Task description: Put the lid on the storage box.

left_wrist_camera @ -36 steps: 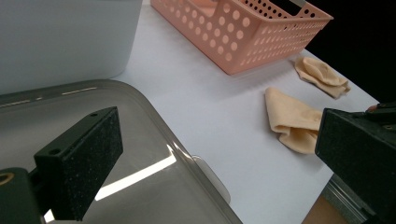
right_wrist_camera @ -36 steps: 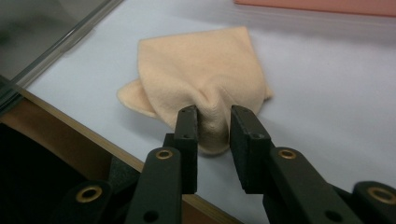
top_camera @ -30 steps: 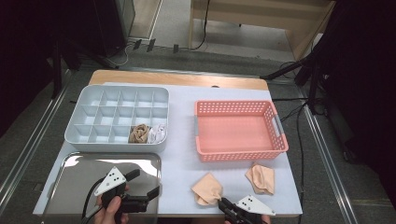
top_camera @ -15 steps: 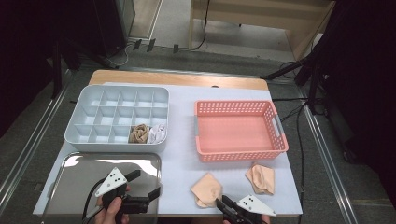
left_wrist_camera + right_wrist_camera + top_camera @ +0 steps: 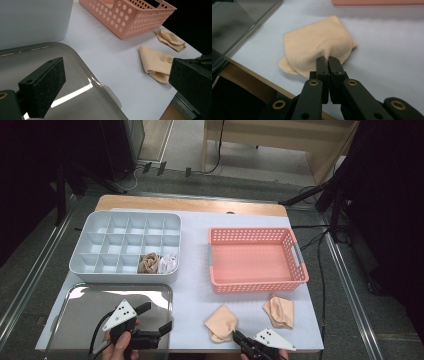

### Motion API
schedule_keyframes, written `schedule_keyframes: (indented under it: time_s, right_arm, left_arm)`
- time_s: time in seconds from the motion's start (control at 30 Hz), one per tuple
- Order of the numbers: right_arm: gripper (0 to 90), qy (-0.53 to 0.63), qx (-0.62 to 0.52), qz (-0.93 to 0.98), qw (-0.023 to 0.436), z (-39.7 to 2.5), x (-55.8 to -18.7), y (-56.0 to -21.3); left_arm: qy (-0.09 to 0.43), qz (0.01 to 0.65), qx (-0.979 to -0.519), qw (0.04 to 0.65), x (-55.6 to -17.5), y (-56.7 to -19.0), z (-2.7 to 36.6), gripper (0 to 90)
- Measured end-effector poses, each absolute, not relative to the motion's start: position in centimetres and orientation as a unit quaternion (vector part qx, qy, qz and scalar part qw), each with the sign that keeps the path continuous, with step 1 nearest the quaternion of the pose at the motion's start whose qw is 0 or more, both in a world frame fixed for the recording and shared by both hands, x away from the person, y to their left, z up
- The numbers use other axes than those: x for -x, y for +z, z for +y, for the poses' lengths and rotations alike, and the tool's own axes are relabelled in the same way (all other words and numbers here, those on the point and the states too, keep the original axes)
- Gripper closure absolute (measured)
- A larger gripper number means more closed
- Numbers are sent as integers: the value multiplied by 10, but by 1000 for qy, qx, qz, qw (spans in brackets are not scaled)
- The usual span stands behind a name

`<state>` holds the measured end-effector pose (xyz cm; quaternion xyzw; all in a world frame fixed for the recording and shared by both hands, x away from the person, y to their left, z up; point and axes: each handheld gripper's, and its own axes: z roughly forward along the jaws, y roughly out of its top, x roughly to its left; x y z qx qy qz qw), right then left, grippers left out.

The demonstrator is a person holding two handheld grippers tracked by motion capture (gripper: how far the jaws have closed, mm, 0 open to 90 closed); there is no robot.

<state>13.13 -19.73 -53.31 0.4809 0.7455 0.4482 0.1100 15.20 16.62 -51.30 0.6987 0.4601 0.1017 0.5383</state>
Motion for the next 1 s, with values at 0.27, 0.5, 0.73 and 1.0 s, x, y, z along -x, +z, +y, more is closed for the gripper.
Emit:
schedule_keyframes:
  time_s: [0.27,0.5,0.73,1.0]
  right_arm:
    - [889,469,-478,734,113,-204,-129,-524]
    - [888,474,-479,729,119,-210,-129,-522]
    - [891,465,-500,722,115,-217,-132,-525]
    - [894,479,-490,717,128,-216,-130,-518]
  left_arm:
    - [101,457,-702,536,-152,-514,164,16]
    - [100,458,-702,536,-152,-514,164,16]
    - [96,455,-704,537,-151,-514,163,16]
    - [95,453,-706,536,-151,-515,160,15]
